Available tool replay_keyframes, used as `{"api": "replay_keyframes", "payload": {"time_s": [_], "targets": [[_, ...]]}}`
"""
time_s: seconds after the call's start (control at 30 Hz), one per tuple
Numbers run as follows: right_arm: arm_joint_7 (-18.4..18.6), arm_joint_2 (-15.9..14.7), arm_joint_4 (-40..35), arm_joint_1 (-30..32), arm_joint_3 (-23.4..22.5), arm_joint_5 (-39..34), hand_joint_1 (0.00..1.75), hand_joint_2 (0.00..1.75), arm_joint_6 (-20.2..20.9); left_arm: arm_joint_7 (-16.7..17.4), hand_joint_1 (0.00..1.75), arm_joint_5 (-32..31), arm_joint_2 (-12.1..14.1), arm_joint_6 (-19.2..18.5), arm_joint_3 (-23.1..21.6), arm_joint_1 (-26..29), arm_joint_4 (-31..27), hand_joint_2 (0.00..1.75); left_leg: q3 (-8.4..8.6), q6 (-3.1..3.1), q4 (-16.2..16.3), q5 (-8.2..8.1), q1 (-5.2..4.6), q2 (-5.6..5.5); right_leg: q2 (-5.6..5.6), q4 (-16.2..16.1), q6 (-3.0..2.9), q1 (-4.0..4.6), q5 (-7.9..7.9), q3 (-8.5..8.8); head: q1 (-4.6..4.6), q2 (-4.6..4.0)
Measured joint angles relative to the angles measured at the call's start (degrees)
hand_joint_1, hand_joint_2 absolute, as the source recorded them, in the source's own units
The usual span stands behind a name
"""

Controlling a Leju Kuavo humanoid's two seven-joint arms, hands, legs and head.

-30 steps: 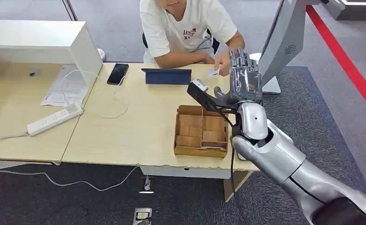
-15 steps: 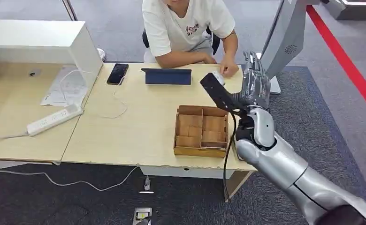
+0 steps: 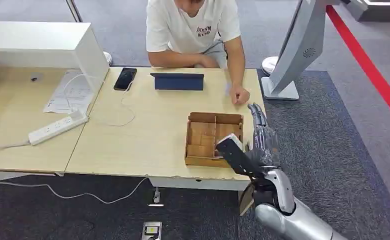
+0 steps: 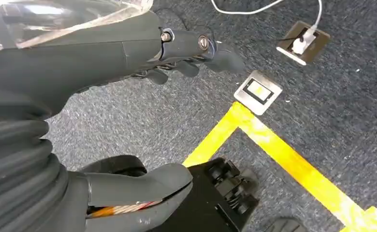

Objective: Pass the card to the sensor for recognition and then transmit it.

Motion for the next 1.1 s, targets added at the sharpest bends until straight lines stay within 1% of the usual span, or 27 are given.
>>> {"api": "replay_keyframes", "payload": {"time_s": [0.07,0.17,0.23,0.3,0.37,0.43,0.6,0.7,1.0,1.1], "targets": [[-1.6,-0.3,-1.2,3.0,-0.7,-1.1,0.00,1.75,1.0,-0.7,0.00,0.7,-0.1,0.7,0.0,0.1,0.1,1.75,0.02,0.00,0.0,0.00,0.00,0.01,0.00,0.0,0.00,0.00,0.00,0.02,0.02,0.00],[-3.2,-0.4,-1.9,6.7,-1.3,-2.0,0.00,1.75,1.2,-1.3,0.00,1.0,-0.5,1.2,0.0,0.4,0.5,1.75,0.00,0.00,0.0,0.00,0.00,0.00,0.00,0.0,0.01,0.00,0.00,0.02,0.00,0.00],[-3.7,-0.5,-1.9,8.2,-1.6,-1.9,0.00,1.75,2.0,-1.4,0.00,1.3,-0.7,1.2,0.0,0.4,0.8,1.75,0.00,0.00,0.0,0.00,-0.01,0.00,0.00,0.0,0.00,-0.01,0.00,0.02,0.02,0.00],[-3.5,-0.5,-1.9,9.1,-1.6,-0.4,0.00,1.75,3.9,-1.5,0.00,1.6,-0.9,1.2,0.0,0.4,1.0,1.75,0.01,0.00,0.0,0.00,-0.01,0.01,0.00,0.0,0.01,-0.01,0.00,0.02,0.00,0.00],[-2.2,-0.5,-1.8,9.6,-1.5,3.1,0.00,1.75,6.0,-1.5,0.00,1.7,-1.1,1.2,0.0,0.4,1.2,1.75,0.01,0.00,0.0,0.00,-0.01,0.01,0.00,0.0,0.01,-0.01,0.00,0.02,0.00,0.00],[0.0,-0.4,-1.5,9.8,-1.2,8.4,0.00,1.75,8.7,-1.6,0.00,1.9,-1.2,1.0,0.0,0.3,1.4,1.75,0.01,0.00,0.0,0.00,-0.01,0.01,0.00,0.0,0.00,-0.01,0.00,0.02,0.02,0.00],[3.6,-0.1,-0.4,10.2,-0.8,16.4,0.00,1.75,12.5,-1.4,0.00,1.9,-1.5,0.5,0.0,0.2,1.9,1.75,0.00,0.00,0.0,0.00,-0.01,0.02,0.00,0.0,0.00,-0.01,0.00,0.02,0.02,0.00],[4.5,0.1,0.4,10.2,-0.7,18.1,0.00,1.75,13.0,-1.2,0.00,1.8,-1.6,0.2,0.0,0.0,2.1,1.75,0.00,0.00,0.0,0.00,-0.01,0.02,0.00,0.0,0.01,-0.01,0.00,0.02,0.02,0.00],[5.9,0.7,3.1,9.9,-1.2,21.3,0.00,1.75,12.4,-0.9,0.00,1.3,-1.9,-1.1,0.0,-0.3,2.5,1.75,0.00,0.00,0.0,0.01,-0.01,0.01,0.00,0.0,0.01,-0.01,0.00,0.03,0.02,0.00],[6.3,1.0,4.3,9.1,-1.2,23.7,0.00,1.75,12.4,0.1,0.00,0.2,-1.9,-2.3,0.0,-0.7,2.6,1.75,0.01,0.00,0.0,0.01,-0.01,0.01,0.00,0.0,0.00,-0.01,0.01,0.03,0.00,0.00]]}}
